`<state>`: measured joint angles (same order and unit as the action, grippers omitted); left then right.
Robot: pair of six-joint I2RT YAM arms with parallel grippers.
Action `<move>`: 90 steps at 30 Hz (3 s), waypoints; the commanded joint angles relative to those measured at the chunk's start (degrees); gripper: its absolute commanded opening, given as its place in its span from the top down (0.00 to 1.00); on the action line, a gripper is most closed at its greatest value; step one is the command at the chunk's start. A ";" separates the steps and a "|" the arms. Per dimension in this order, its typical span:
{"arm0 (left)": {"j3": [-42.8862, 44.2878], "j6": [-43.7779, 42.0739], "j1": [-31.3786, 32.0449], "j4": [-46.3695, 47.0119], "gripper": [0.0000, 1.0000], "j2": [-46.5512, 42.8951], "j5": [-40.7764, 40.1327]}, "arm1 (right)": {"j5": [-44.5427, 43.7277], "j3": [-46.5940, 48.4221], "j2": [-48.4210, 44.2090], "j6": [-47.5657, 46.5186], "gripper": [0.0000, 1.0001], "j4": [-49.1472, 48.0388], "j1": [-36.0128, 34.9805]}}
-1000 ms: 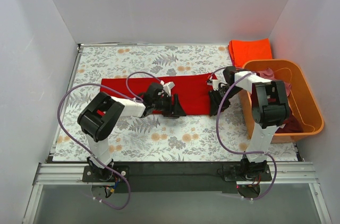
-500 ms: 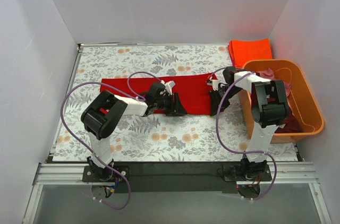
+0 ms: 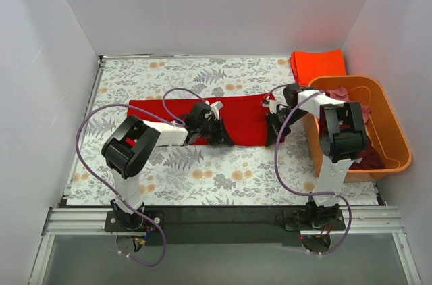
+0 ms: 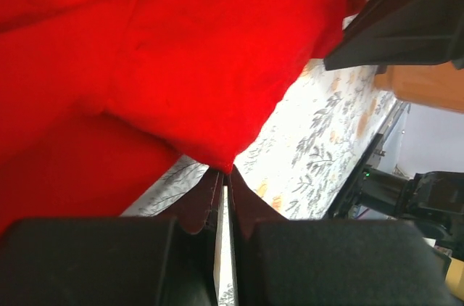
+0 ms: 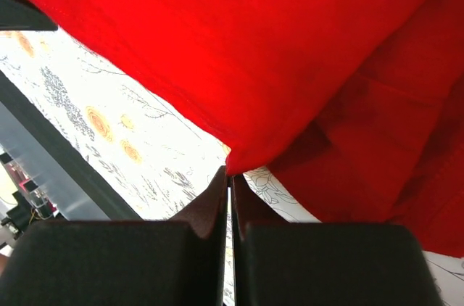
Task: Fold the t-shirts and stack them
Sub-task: Fold the tshirt
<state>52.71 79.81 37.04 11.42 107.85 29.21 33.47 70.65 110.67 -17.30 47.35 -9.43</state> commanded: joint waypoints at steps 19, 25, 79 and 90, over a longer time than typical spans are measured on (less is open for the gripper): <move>16.19 -6.07 -8.38 -4.39 1.00 1.39 4.89 | 1.33 20.92 3.75 -0.37 0.99 -0.60 0.47; 18.40 -7.47 -9.79 -2.99 1.00 5.43 6.03 | 0.72 26.63 8.41 -0.45 0.99 -0.51 0.55; 17.87 -38.41 -40.28 -45.07 0.61 -6.79 8.68 | -3.84 35.00 17.82 3.77 0.64 -4.27 -3.05; 24.79 -52.44 -43.63 -47.01 0.64 -3.09 0.76 | -15.27 39.01 24.76 1.84 0.66 -7.10 -3.66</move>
<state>71.66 36.64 -6.57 -35.05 104.51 31.97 26.89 105.93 131.41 -13.45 44.42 -12.78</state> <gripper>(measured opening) 0.363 0.346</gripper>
